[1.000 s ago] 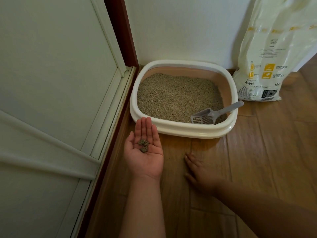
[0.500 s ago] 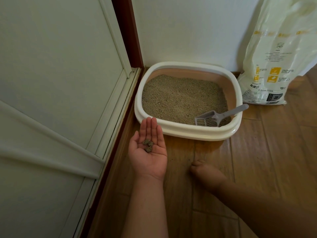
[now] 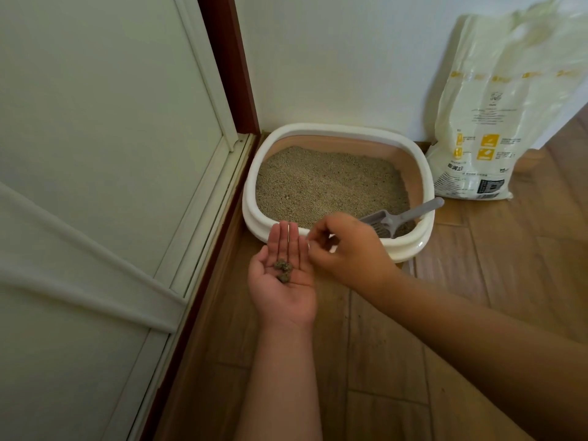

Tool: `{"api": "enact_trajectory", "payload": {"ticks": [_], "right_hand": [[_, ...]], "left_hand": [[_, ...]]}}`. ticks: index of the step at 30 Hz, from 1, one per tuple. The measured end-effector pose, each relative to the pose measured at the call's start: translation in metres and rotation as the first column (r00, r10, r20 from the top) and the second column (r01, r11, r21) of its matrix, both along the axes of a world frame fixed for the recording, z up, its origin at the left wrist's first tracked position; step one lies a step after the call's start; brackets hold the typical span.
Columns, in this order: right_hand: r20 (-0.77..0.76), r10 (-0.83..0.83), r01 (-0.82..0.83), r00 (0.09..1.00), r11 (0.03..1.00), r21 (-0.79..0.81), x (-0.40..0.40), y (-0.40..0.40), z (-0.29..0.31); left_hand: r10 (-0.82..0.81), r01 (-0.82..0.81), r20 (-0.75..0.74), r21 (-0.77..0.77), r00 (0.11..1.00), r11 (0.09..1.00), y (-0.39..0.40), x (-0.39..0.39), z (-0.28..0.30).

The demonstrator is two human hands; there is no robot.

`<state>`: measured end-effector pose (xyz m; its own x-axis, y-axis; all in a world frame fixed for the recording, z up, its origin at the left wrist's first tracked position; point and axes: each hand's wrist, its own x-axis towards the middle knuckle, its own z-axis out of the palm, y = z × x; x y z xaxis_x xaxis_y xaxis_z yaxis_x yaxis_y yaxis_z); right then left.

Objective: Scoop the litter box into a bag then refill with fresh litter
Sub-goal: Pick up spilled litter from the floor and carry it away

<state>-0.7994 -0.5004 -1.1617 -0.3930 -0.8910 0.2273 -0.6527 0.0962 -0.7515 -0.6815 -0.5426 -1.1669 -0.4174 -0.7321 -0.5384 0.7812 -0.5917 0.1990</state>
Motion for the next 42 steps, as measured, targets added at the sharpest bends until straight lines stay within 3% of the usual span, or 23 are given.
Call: {"api": "enact_trajectory", "payload": {"ticks": [2, 6, 9, 11, 13, 15, 18, 20, 24, 27, 31, 35, 42], "right_hand": [[-0.048, 0.072, -0.074, 0.996, 0.996, -0.050, 0.001, -0.001, 0.019], [-0.211, 0.277, -0.274, 0.937, 0.961, 0.045, -0.001, 0.002, 0.026], [-0.273, 0.296, -0.309, 0.916, 0.951, -0.005, -0.004, 0.005, 0.023], [-0.160, 0.235, -0.245, 0.959, 0.969, -0.041, -0.005, 0.010, 0.026], [0.076, 0.153, -0.150, 0.985, 0.988, -0.041, -0.005, 0.013, 0.030], [0.265, 0.085, -0.070, 0.961, 0.995, -0.065, -0.006, 0.015, 0.034], [0.419, 0.029, 0.022, 0.908, 0.993, -0.115, -0.007, 0.016, 0.040], [0.586, 0.001, 0.110, 0.810, 0.982, -0.153, -0.006, 0.017, 0.042], [0.861, 0.027, 0.265, 0.508, 0.946, -0.187, -0.003, 0.015, 0.050], [0.952, 0.070, 0.383, 0.297, 0.905, -0.186, 0.002, 0.013, 0.058], [0.988, 0.123, 0.486, 0.089, 0.861, -0.151, 0.006, 0.015, 0.073], [0.986, 0.160, 0.541, -0.042, 0.833, -0.112, -0.003, 0.016, 0.097], [0.976, 0.195, 0.626, -0.101, 0.774, -0.090, -0.030, 0.019, 0.153]], "left_hand": [[-0.011, 0.010, 0.012, 0.005, 1.000, 1.000, 0.005, -0.004, 0.003], [-0.044, 0.044, -0.017, -0.007, 0.999, 0.999, 0.008, -0.009, 0.009], [-0.033, 0.033, -0.048, 0.000, 0.998, 0.999, 0.009, -0.011, 0.011], [-0.027, 0.028, -0.049, 0.015, 0.998, 0.999, 0.012, -0.014, 0.013], [-0.024, 0.025, -0.053, 0.020, 0.998, 0.999, 0.015, -0.017, 0.016], [-0.017, 0.018, -0.066, 0.014, 0.998, 1.000, 0.016, -0.022, 0.018], [-0.022, 0.021, -0.055, -0.019, 0.998, 1.000, 0.016, -0.028, 0.026], [-0.025, 0.023, -0.049, -0.042, 0.998, 0.999, 0.016, -0.031, 0.032], [-0.031, 0.028, -0.047, -0.061, 0.998, 0.998, 0.017, -0.039, 0.041], [-0.026, 0.023, -0.051, -0.054, 0.998, 0.998, 0.019, -0.045, 0.048], [0.003, -0.005, -0.049, -0.043, 0.999, 0.999, 0.020, -0.054, 0.061], [-0.014, 0.011, -0.057, -0.044, 0.998, 0.999, 0.020, -0.065, 0.086], [-0.124, 0.121, -0.037, -0.078, 0.992, 0.990, 0.019, -0.096, 0.145]]}}
